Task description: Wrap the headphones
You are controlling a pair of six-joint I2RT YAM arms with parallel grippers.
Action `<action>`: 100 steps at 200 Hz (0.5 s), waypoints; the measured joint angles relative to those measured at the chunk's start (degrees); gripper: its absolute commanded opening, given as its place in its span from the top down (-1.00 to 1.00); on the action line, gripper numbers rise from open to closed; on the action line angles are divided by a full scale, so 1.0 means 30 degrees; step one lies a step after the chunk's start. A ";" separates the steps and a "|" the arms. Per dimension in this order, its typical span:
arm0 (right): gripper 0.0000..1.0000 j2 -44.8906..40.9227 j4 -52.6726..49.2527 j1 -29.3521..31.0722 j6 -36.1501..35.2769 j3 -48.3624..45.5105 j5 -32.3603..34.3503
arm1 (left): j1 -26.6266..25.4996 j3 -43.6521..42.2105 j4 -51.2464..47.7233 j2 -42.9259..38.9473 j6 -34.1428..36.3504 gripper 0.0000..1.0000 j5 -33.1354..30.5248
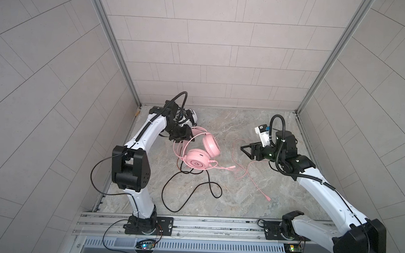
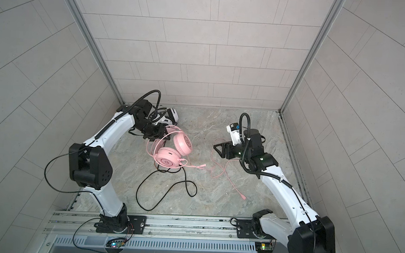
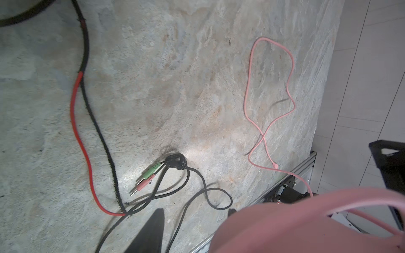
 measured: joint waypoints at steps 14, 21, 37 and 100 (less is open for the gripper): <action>-0.44 -0.0663 0.1064 0.0882 0.0007 -0.1486 -0.0029 | 0.0408 0.0109 -0.0073 0.0058 0.0007 1.00 -0.0022; -0.43 -0.0925 0.1377 0.1399 -0.0058 -0.2018 0.0015 | 0.0517 0.0211 -0.0153 0.0124 0.0044 1.00 -0.0022; -0.43 -0.1501 0.1836 0.2608 -0.0459 -0.2761 0.0401 | 0.0597 0.0532 -0.0335 0.0306 0.0175 1.00 -0.0015; -0.41 -0.2295 0.3541 0.4335 -0.1515 -0.3177 0.1005 | 0.1209 0.0780 -0.0750 0.0882 0.0714 1.00 0.0386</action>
